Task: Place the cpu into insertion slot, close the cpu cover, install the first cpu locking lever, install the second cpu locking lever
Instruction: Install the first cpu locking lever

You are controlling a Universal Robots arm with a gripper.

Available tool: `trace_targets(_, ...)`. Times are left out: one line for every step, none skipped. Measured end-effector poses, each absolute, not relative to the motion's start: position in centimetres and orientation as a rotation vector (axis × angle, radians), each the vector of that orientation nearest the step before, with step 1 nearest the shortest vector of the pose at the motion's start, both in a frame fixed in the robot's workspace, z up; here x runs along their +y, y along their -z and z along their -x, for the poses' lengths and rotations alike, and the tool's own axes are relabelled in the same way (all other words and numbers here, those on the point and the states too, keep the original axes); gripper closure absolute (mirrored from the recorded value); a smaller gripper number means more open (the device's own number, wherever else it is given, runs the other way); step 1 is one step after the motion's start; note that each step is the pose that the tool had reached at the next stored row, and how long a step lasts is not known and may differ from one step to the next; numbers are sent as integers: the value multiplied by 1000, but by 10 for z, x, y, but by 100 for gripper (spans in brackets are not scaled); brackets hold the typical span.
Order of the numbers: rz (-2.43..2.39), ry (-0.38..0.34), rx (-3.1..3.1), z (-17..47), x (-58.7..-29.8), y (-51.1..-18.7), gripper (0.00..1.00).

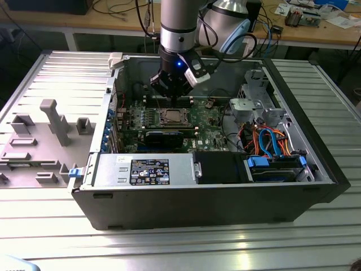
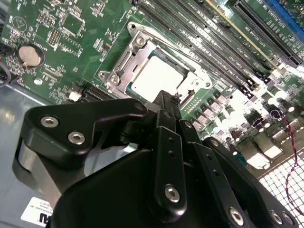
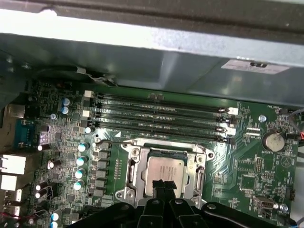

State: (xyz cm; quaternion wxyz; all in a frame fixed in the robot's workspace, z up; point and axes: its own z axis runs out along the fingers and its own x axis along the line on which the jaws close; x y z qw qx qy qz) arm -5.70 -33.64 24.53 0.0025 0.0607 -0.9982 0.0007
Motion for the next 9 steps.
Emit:
trace_targets(-190, -2, -3131, 57, -336, -245, 89)
trace_targets(-190, -3, -3131, 57, -336, -245, 89)
trace_targets(-189, -3, -3131, 57, -336, -245, 89)
trace_targets(-189, -3, -3131, 57, -336, -245, 89)
trace_targets(-189, -3, -3131, 57, -336, -245, 89)
trace_targets(-189, -3, -3131, 57, -336, -245, 89)
trace_targets(-189, -2, -3131, 57, -336, -245, 89)
trace_targets(-189, -3, -3131, 57, -336, -246, 89)
trace_targets(-189, -3, -3131, 57, -336, -246, 89)
